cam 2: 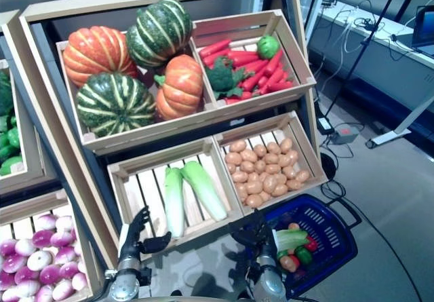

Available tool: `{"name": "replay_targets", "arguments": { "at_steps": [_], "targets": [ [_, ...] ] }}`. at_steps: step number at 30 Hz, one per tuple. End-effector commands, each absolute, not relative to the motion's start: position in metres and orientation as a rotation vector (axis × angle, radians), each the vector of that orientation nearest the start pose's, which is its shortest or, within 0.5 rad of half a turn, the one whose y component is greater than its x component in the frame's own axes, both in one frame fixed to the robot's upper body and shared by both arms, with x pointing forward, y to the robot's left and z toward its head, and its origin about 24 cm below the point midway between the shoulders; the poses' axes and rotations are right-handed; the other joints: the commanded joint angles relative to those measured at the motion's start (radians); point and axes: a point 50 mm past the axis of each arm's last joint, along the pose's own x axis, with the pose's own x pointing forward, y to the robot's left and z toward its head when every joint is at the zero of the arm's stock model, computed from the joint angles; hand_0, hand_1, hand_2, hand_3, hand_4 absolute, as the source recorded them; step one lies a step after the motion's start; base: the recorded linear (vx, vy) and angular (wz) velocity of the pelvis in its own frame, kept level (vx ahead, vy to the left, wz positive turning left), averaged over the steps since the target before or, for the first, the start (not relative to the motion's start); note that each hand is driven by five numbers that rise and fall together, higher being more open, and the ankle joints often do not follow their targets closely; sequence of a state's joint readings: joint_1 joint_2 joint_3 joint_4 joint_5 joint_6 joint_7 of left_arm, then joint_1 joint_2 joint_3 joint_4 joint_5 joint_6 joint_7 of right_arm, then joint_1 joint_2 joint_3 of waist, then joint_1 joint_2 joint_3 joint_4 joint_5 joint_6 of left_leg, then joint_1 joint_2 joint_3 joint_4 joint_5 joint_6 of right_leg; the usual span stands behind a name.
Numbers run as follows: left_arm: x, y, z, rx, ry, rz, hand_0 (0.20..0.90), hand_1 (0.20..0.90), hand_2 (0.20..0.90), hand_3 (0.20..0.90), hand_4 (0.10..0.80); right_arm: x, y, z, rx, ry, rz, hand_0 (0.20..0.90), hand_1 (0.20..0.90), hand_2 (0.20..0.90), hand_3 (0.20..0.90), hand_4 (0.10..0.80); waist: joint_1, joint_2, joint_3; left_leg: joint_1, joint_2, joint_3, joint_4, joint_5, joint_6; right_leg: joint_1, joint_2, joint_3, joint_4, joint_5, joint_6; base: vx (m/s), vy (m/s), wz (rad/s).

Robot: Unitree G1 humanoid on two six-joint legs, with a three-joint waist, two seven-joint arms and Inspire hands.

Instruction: Put vegetables into the basket

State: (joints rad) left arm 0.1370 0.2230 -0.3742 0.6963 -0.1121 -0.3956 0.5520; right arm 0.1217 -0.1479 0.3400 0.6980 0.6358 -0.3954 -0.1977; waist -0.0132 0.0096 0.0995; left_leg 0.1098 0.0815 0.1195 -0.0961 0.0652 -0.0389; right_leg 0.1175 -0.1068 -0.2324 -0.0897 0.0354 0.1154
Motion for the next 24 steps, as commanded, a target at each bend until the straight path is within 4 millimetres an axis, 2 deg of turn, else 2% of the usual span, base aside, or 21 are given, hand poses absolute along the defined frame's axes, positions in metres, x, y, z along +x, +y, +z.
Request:
{"name": "replay_targets", "arguments": {
  "at_steps": [1, 7, 12, 16, 24],
  "targets": [
    [0.216, 0.192, -0.044, 0.347, 0.1, 0.348, 0.9, 0.9, 0.9, 0.9, 0.8, 0.207, -0.153, -0.061, 0.333, 0.255, -0.216, 0.9, 0.9, 0.9, 0.9, 0.8, 0.005, -0.035, 0.006, 0.042, -0.035, 0.019, 0.022, -0.109, 0.001, 0.033, -0.021, 0.011, 0.021, -0.018, 0.008, 0.077, 0.019, -0.01],
    [0.236, 0.202, -0.025, 0.4, 0.041, 0.415, 0.9, 0.9, 0.9, 0.9, 0.8, 0.212, -0.155, -0.051, 0.316, 0.217, -0.209, 0.9, 0.9, 0.9, 0.9, 0.8, -0.013, -0.035, 0.024, 0.008, -0.022, 0.041, 0.105, -0.127, 0.001, -0.006, -0.028, 0.026, 0.105, -0.049, -0.004, 0.027, 0.017, -0.04],
    [0.268, 0.202, -0.002, 0.424, -0.032, 0.452, 0.9, 0.9, 0.9, 0.9, 0.8, 0.232, -0.157, -0.025, 0.282, 0.092, -0.172, 0.9, 0.9, 0.9, 0.9, 0.8, -0.028, -0.029, 0.113, -0.141, 0.005, 0.036, 0.323, -0.174, 0.001, -0.156, -0.055, 0.046, 0.33, -0.119, -0.025, -0.133, 0.027, -0.09],
    [0.279, 0.199, 0.003, 0.445, -0.038, 0.472, 0.9, 0.9, 0.9, 0.9, 0.8, 0.238, -0.157, -0.013, 0.261, 0.044, -0.151, 0.9, 0.9, 0.9, 0.9, 0.8, -0.041, -0.036, 0.149, -0.243, 0.03, 0.032, 0.48, -0.218, -0.003, -0.245, -0.078, 0.077, 0.458, -0.159, -0.034, -0.067, 0.011, -0.06],
    [0.303, 0.193, 0.023, 0.448, -0.103, 0.544, 0.9, 0.9, 0.9, 0.9, 0.8, 0.255, -0.157, 0.007, 0.259, -0.044, -0.145, 0.9, 0.9, 0.9, 0.9, 0.8, -0.064, -0.038, 0.214, -0.438, 0.053, 0.014, 0.751, -0.318, 0.015, -0.442, -0.089, 0.141, 0.738, -0.251, -0.056, -0.088, 0.03, -0.09]
  ]
}}
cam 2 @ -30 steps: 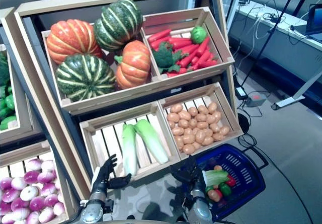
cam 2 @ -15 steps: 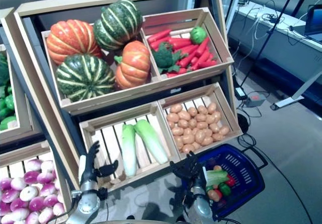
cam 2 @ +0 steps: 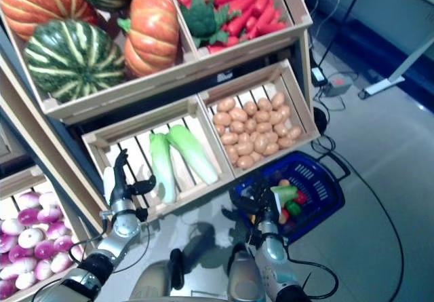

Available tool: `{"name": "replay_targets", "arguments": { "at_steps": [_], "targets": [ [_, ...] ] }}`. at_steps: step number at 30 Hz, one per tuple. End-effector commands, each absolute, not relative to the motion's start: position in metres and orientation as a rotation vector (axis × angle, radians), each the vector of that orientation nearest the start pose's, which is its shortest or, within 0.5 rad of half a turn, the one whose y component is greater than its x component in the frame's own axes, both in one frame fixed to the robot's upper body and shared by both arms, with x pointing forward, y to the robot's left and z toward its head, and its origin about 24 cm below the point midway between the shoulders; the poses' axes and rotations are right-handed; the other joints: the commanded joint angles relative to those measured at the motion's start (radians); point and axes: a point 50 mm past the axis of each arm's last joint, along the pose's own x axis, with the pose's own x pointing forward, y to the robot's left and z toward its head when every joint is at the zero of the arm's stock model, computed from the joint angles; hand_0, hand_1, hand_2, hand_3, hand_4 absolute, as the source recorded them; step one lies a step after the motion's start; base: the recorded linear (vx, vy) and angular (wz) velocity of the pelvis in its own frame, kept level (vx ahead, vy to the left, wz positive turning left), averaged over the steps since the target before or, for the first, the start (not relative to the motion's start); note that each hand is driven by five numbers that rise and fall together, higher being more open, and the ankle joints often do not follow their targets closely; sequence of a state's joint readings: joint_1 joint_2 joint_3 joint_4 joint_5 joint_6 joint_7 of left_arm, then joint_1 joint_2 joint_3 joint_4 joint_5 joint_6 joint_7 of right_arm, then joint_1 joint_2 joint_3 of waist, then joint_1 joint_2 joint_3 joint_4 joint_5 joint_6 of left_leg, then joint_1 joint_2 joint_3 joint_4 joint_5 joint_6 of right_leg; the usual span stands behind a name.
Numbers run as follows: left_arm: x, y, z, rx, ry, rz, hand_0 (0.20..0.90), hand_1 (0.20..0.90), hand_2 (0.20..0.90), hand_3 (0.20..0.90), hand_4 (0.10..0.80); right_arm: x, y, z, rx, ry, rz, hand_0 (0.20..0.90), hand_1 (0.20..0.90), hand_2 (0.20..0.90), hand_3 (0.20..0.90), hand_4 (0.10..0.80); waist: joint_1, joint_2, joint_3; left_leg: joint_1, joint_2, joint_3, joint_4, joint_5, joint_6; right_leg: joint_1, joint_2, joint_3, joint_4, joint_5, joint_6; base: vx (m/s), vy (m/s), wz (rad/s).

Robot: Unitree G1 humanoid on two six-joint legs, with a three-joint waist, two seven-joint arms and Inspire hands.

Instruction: Put vegetables into the basket

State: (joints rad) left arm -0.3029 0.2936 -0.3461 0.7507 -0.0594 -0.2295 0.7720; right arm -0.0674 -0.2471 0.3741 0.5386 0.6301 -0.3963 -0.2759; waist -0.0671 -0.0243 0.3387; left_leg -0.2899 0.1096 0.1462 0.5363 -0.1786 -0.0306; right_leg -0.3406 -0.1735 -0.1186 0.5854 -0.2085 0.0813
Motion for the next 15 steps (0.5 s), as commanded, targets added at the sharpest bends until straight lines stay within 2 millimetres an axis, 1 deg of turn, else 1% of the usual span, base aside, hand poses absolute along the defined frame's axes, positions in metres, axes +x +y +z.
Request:
{"name": "replay_targets", "arguments": {
  "at_steps": [1, 2, 3, 4, 6, 7, 8, 9, 14, 15],
  "targets": [
    [0.305, 0.193, 0.025, 0.445, -0.108, 0.548, 0.9, 0.9, 0.9, 0.9, 0.8, 0.257, -0.158, 0.009, 0.261, -0.05, -0.147, 0.9, 0.9, 0.9, 0.9, 0.8, -0.012, -0.005, -0.021, -0.051, 0.027, -0.014, 0.136, -0.081, 0.007, 0.002, -0.025, 0.029, 0.082, -0.013, -0.022, -0.1, 0.031, -0.14],
    [0.309, 0.191, 0.03, 0.435, -0.123, 0.561, 0.9, 0.9, 0.9, 0.9, 0.8, 0.26, -0.159, 0.014, 0.262, -0.072, -0.161, 0.9, 0.9, 0.9, 0.9, 0.8, -0.016, -0.008, -0.008, -0.086, 0.032, -0.018, 0.184, -0.101, 0.008, -0.037, -0.035, 0.034, 0.132, -0.028, -0.023, -0.081, 0.025, -0.05],
    [0.31, 0.191, 0.031, 0.434, -0.126, 0.564, 0.9, 0.9, 0.9, 0.9, 0.8, 0.26, -0.159, 0.015, 0.263, -0.076, -0.164, 0.9, 0.9, 0.9, 0.9, 0.8, -0.016, -0.008, -0.007, -0.095, 0.032, -0.018, 0.198, -0.107, 0.01, -0.047, -0.036, 0.035, 0.148, -0.033, -0.024, -0.09, 0.037, -0.01],
    [0.312, 0.19, 0.034, 0.425, -0.133, 0.584, 0.9, 0.9, 0.9, 0.9, 0.8, 0.262, -0.161, 0.018, 0.269, -0.088, -0.179, 0.9, 0.9, 0.9, 0.9, 0.8, -0.019, -0.009, 0.0, -0.124, 0.036, -0.021, 0.243, -0.125, 0.011, -0.078, -0.042, 0.039, 0.195, -0.049, -0.024, -0.042, 0.024, -0.02],
    [0.312, 0.19, 0.034, 0.424, -0.133, 0.587, 0.9, 0.9, 0.9, 0.9, 0.8, 0.263, -0.161, 0.019, 0.269, -0.089, -0.179, 0.9, 0.9, 0.9, 0.9, 0.8, -0.02, -0.009, 0.001, -0.129, 0.036, -0.022, 0.251, -0.128, 0.012, -0.084, -0.042, 0.04, 0.202, -0.051, -0.024, -0.036, 0.024, -0.05],
    [0.315, 0.191, 0.038, 0.39, -0.132, 0.631, 0.9, 0.9, 0.9, 0.9, 0.8, 0.265, -0.164, 0.023, 0.275, -0.108, -0.21, 0.9, 0.9, 0.9, 0.9, 0.8, -0.025, -0.009, 0.01, -0.169, 0.044, -0.024, 0.318, -0.158, 0.014, -0.128, -0.05, 0.048, 0.263, -0.072, -0.024, -0.037, 0.028, -0.04],
    [0.315, 0.191, 0.038, 0.39, -0.132, 0.632, 0.9, 0.9, 0.9, 0.9, 0.8, 0.265, -0.164, 0.024, 0.275, -0.11, -0.213, 0.9, 0.9, 0.9, 0.9, 0.8, -0.025, -0.009, 0.011, -0.172, 0.045, -0.025, 0.323, -0.16, 0.014, -0.132, -0.051, 0.048, 0.268, -0.074, -0.024, -0.058, 0.039, -0.07],
    [0.316, 0.193, 0.038, 0.357, -0.12, 0.651, 0.9, 0.9, 0.9, 0.9, 0.8, 0.265, -0.167, 0.025, 0.279, -0.115, -0.245, 0.9, 0.9, 0.9, 0.9, 0.8, -0.029, -0.009, 0.018, -0.195, 0.051, -0.029, 0.362, -0.177, 0.014, -0.158, -0.058, 0.053, 0.303, -0.085, -0.022, -0.035, 0.016, -0.03],
    [0.319, 0.193, 0.04, 0.285, -0.098, 0.652, 0.9, 0.9, 0.9, 0.9, 0.8, 0.266, -0.17, 0.026, 0.289, -0.114, -0.271, 0.9, 0.9, 0.9, 0.9, 0.8, -0.035, -0.011, 0.025, -0.245, 0.057, -0.04, 0.43, -0.202, 0.014, -0.217, -0.064, 0.062, 0.363, -0.103, -0.019, -0.019, 0.013, 0.05],
    [0.321, 0.191, 0.04, 0.27, -0.089, 0.651, 0.9, 0.9, 0.9, 0.9, 0.8, 0.267, -0.169, 0.027, 0.287, -0.11, -0.271, 0.9, 0.9, 0.9, 0.9, 0.8, -0.037, -0.011, 0.033, -0.255, 0.062, -0.048, 0.473, -0.239, 0.006, -0.23, -0.065, 0.069, 0.402, -0.135, -0.01, 0.0, 0.0, 0.0]
  ]
}}
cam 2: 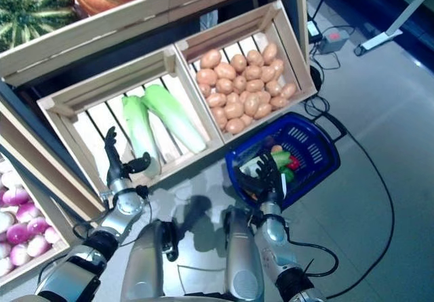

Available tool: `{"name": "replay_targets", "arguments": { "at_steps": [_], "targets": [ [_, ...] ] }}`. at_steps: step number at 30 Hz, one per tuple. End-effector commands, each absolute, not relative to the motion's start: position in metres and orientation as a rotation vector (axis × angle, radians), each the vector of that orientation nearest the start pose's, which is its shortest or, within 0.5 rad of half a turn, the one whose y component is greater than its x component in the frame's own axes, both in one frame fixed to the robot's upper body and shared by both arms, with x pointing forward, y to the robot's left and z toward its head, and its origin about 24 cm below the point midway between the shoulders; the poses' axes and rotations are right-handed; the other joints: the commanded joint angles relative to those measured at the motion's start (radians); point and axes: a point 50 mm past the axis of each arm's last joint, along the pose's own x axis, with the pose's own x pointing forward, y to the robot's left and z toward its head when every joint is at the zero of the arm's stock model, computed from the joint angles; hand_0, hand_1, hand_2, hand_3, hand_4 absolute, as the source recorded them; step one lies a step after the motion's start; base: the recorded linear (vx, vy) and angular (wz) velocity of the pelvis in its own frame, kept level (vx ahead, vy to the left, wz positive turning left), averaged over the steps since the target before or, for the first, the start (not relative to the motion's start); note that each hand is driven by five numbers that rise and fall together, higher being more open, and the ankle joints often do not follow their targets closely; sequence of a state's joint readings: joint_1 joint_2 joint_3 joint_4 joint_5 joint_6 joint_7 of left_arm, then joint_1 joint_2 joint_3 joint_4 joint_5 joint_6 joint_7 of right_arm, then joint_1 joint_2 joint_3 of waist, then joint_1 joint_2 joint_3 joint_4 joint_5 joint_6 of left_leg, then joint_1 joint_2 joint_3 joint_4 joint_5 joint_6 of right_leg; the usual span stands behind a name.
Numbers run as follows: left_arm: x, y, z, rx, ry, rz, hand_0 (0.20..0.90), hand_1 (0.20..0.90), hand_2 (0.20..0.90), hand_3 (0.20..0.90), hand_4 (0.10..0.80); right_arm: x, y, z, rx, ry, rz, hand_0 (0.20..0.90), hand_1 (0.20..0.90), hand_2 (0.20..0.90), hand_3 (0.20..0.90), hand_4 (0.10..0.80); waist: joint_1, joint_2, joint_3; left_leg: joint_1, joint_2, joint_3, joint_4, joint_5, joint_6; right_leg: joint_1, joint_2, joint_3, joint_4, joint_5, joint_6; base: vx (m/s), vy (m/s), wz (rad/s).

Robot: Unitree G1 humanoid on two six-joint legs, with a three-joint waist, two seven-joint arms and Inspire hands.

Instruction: Put vegetables into the basket

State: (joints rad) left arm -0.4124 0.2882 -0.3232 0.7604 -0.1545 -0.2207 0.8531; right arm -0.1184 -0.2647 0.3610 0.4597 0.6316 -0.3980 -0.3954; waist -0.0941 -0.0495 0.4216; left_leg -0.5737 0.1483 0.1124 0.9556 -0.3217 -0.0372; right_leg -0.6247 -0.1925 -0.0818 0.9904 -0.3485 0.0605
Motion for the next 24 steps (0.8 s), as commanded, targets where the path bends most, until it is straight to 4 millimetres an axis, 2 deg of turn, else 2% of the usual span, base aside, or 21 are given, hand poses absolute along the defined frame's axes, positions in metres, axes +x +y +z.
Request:
{"name": "replay_targets", "arguments": {
  "at_steps": [1, 2, 3, 10, 15, 19, 24],
  "targets": [
    [0.322, 0.192, 0.041, 0.269, -0.092, 0.653, 0.9, 0.9, 0.9, 0.9, 0.8, 0.267, -0.169, 0.028, 0.287, -0.113, -0.269, 0.9, 0.9, 0.9, 0.9, 0.8, -0.012, 0.012, -0.053, 0.011, 0.023, -0.011, 0.044, -0.069, 0.018, 0.038, -0.046, 0.03, -0.016, 0.03, 0.004, 0.0, 0.0, 0.0],
    [0.323, 0.193, 0.043, 0.259, -0.09, 0.658, 0.9, 0.9, 0.9, 0.9, 0.8, 0.269, -0.168, 0.029, 0.282, -0.109, -0.27, 0.9, 0.9, 0.9, 0.9, 0.8, -0.013, 0.012, -0.047, 0.003, 0.029, -0.015, 0.078, -0.104, 0.013, 0.026, -0.044, 0.036, 0.018, -0.002, 0.011, -0.056, 0.02, -0.04],
    [0.325, 0.195, 0.045, 0.259, -0.09, 0.663, 0.9, 0.9, 0.9, 0.9, 0.8, 0.27, -0.169, 0.029, 0.28, -0.109, -0.272, 0.9, 0.9, 0.9, 0.9, 0.8, -0.015, 0.01, -0.044, -0.014, 0.033, -0.017, 0.096, -0.109, 0.01, 0.008, -0.044, 0.036, 0.034, -0.006, 0.011, 0.003, 0.026, -0.05],
    [0.338, 0.218, 0.051, 0.158, 0.016, 0.737, 0.9, 0.9, 0.9, 0.9, 0.8, 0.279, -0.173, 0.036, 0.27, -0.118, -0.302, 0.9, 0.9, 0.9, 0.9, 0.8, -0.033, 0.003, -0.029, -0.109, 0.047, -0.029, 0.184, -0.132, 0.005, -0.089, -0.033, 0.05, 0.109, -0.026, 0.015, -0.036, 0.018, -0.08],
    [0.351, 0.221, 0.064, 0.119, 0.023, 0.704, 0.9, 0.9, 0.9, 0.9, 0.8, 0.286, -0.174, 0.044, 0.271, -0.135, -0.301, 0.9, 0.9, 0.9, 0.9, 0.8, -0.048, -0.003, -0.014, -0.195, 0.058, -0.039, 0.238, -0.135, 0.001, -0.17, -0.022, 0.058, 0.16, -0.031, 0.015, -0.089, -0.005, -0.03],
    [0.362, 0.232, 0.08, 0.169, 0.026, 0.7, 0.9, 0.9, 0.9, 0.9, 0.8, 0.292, -0.177, 0.05, 0.268, -0.144, -0.294, 0.9, 0.9, 0.9, 0.9, 0.8, -0.061, -0.008, -0.006, -0.262, 0.068, -0.05, 0.284, -0.141, 0.0, -0.232, -0.012, 0.065, 0.201, -0.038, 0.015, -0.093, -0.006, -0.04],
    [0.368, 0.259, 0.093, 0.21, 0.086, 0.748, 0.9, 0.9, 0.9, 0.9, 0.8, 0.299, -0.182, 0.058, 0.26, -0.164, -0.296, 0.9, 0.9, 0.9, 0.9, 0.8, -0.075, -0.008, 0.002, -0.333, 0.082, -0.06, 0.328, -0.143, -0.001, -0.299, 0.001, 0.08, 0.248, -0.046, 0.013, -0.055, 0.006, -0.15]
  ]
}}
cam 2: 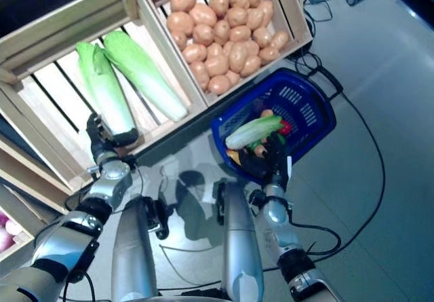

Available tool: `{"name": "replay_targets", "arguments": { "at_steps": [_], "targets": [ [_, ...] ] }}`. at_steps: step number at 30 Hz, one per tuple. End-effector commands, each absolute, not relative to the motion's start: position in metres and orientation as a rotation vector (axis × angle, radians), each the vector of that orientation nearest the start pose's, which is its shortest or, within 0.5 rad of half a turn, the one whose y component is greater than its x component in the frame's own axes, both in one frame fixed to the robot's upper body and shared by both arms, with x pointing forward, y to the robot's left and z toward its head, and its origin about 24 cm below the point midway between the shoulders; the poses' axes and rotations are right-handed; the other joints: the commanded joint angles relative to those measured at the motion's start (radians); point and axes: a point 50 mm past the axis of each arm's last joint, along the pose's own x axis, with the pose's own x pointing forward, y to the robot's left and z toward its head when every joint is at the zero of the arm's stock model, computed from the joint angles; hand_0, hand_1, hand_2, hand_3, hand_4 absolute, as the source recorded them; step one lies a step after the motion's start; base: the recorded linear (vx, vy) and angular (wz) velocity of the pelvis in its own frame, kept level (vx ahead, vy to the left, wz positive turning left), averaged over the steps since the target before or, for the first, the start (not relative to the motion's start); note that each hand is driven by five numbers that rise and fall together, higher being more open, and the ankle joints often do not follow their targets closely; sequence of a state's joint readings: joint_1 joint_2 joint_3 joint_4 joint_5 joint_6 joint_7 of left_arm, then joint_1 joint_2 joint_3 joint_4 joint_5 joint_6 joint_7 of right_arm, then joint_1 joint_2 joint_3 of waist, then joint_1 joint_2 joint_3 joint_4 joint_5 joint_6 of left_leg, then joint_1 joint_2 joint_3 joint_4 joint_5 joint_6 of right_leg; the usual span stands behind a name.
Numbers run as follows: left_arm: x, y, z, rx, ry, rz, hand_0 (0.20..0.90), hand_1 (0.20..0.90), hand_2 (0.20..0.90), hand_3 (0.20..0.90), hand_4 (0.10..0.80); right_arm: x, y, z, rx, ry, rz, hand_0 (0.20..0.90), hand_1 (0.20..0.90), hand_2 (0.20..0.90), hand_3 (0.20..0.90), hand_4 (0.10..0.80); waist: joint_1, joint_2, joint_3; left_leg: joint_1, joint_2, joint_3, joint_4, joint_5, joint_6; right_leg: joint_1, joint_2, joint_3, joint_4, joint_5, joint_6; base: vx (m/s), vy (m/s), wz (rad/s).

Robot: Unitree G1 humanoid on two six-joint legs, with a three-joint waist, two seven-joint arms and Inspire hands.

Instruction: Put vegetables into the basket

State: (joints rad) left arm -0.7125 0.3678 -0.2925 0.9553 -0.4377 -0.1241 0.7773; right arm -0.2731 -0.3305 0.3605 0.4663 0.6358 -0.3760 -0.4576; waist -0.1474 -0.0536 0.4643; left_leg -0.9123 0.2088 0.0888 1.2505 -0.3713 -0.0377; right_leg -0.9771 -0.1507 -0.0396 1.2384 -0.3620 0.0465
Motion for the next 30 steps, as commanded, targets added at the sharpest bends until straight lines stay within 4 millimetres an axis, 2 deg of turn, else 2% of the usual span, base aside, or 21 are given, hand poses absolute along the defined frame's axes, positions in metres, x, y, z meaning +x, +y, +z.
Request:
{"name": "replay_targets", "arguments": {
  "at_steps": [1, 5, 13, 14, 22, 30],
  "targets": [
    [0.37, 0.265, 0.097, 0.213, 0.097, 0.754, 0.9, 0.9, 0.9, 0.9, 0.8, 0.301, -0.183, 0.059, 0.259, -0.167, -0.297, 0.9, 0.9, 0.9, 0.9, 0.8, -0.026, -0.004, -0.038, -0.011, 0.027, -0.038, 0.047, -0.095, -0.002, 0.038, -0.04, 0.04, 0.014, -0.035, 0.027, -0.045, 0.005, -0.16],
    [0.372, 0.282, 0.109, 0.268, 0.139, 0.791, 0.9, 0.9, 0.9, 0.9, 0.8, 0.303, -0.186, 0.064, 0.255, -0.174, -0.3, 0.9, 0.9, 0.9, 0.9, 0.8, -0.037, -0.005, -0.032, -0.075, 0.039, -0.047, 0.087, -0.096, -0.003, -0.021, -0.032, 0.047, 0.056, -0.039, 0.027, -0.053, 0.004, -0.03],
    [0.375, 0.298, 0.129, 0.319, 0.165, 0.803, 0.9, 0.9, 0.9, 0.9, 0.8, 0.305, -0.191, 0.067, 0.259, -0.18, -0.32, 0.9, 0.9, 0.9, 0.9, 0.8, -0.046, -0.004, -0.03, -0.128, 0.05, -0.057, 0.106, -0.092, -0.003, -0.073, -0.027, 0.048, 0.08, -0.039, 0.026, -0.028, -0.013, 0.01],
    [0.375, 0.3, 0.133, 0.298, 0.139, 0.801, 0.3, 0.3, 0.3, 0.3, 0.4, 0.305, -0.193, 0.067, 0.259, -0.186, -0.328, 0.9, 0.9, 0.9, 0.9, 0.8, -0.046, -0.002, -0.031, -0.129, 0.05, -0.058, 0.105, -0.094, -0.003, -0.074, -0.027, 0.048, 0.079, -0.04, 0.026, -0.012, -0.014, 0.07],
    [0.373, 0.299, 0.132, 0.212, 0.089, 0.786, 0.3, 0.3, 0.3, 0.3, 0.4, 0.302, -0.197, 0.064, 0.24, -0.191, -0.332, 0.9, 0.9, 0.9, 0.9, 0.8, -0.047, 0.009, -0.051, -0.087, 0.05, -0.05, 0.074, -0.093, -0.008, -0.036, -0.035, 0.048, 0.047, -0.04, 0.025, 0.019, 0.008, -0.14],
    [0.368, 0.29, 0.11, 0.168, 0.097, 0.74, 0.3, 0.3, 0.3, 0.3, 0.4, 0.3, -0.189, 0.059, 0.235, -0.172, -0.32, 0.9, 0.9, 0.9, 0.9, 0.8, -0.037, 0.022, -0.097, 0.069, 0.052, -0.011, -0.053, -0.074, -0.016, 0.107, -0.051, 0.04, -0.072, -0.029, 0.028, 0.032, 0.01, 0.03]
  ]
}}
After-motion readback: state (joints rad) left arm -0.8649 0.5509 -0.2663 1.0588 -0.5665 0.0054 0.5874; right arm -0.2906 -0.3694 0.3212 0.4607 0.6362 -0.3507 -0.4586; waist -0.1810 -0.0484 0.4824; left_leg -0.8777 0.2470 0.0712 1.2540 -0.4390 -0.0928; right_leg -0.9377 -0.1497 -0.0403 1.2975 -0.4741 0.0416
